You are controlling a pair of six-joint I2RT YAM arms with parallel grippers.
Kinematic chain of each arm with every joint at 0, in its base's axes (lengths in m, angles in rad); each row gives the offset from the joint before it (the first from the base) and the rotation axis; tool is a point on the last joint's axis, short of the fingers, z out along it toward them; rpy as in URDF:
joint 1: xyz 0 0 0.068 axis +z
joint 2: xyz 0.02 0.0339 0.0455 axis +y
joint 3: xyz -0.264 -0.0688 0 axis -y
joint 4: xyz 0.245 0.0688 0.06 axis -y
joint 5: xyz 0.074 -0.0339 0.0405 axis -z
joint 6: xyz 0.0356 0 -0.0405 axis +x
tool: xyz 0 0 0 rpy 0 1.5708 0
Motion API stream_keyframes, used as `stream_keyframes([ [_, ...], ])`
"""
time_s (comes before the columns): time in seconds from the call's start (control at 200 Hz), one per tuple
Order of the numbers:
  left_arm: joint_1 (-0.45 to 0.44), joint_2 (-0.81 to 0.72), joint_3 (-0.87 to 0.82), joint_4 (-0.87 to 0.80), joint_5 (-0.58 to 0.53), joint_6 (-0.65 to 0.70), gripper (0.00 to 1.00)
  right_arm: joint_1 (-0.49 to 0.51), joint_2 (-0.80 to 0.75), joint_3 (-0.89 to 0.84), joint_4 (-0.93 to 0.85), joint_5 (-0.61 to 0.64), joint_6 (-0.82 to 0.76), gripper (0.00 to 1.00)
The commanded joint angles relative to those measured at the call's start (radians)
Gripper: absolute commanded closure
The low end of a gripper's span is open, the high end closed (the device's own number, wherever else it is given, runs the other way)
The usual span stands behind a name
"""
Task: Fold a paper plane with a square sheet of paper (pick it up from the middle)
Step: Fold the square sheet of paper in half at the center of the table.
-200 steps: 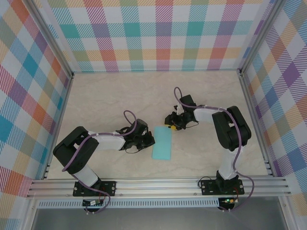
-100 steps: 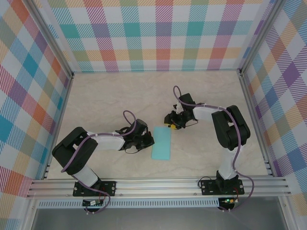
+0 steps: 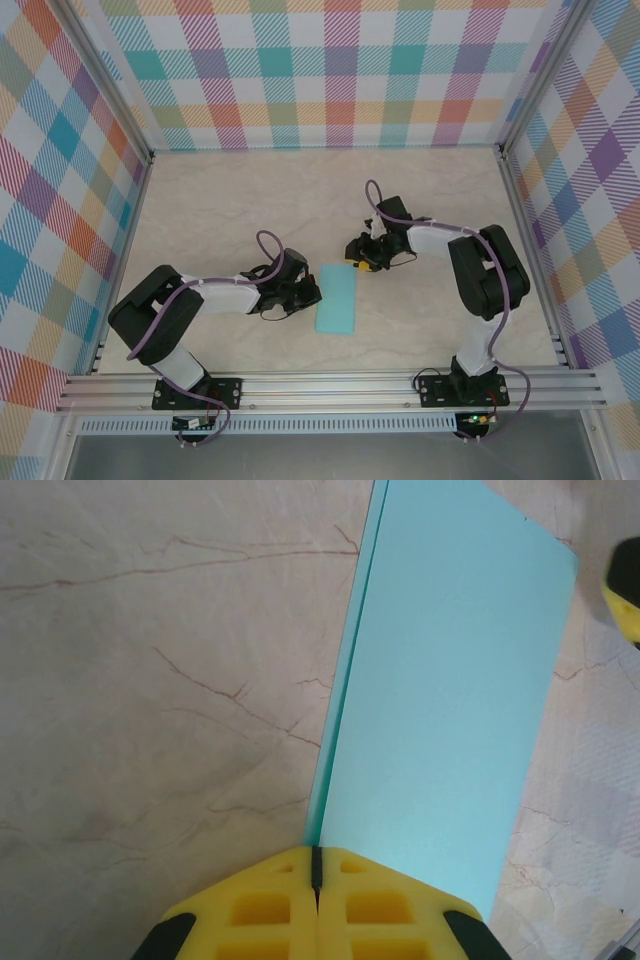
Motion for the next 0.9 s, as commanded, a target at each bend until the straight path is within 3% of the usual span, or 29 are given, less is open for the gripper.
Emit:
stream_keyframes([
  [0.0,-0.009,0.016,-0.038,-0.151,-0.049,0.020,0.99,0.014,-0.081,-0.034,-0.005,-0.028,0.005,0.60],
  [0.125,-0.009,0.017,-0.038,-0.151,-0.049,0.019,0.99,0.046,-0.092,-0.095,0.057,-0.078,0.030,0.60],
  [0.53,-0.009,0.024,-0.037,-0.145,-0.046,0.020,0.99,0.082,-0.024,-0.165,0.050,0.017,0.018,0.59],
  [0.895,-0.009,0.021,-0.041,-0.145,-0.046,0.018,0.99,0.129,-0.218,-0.262,0.074,-0.037,0.043,0.58],
])
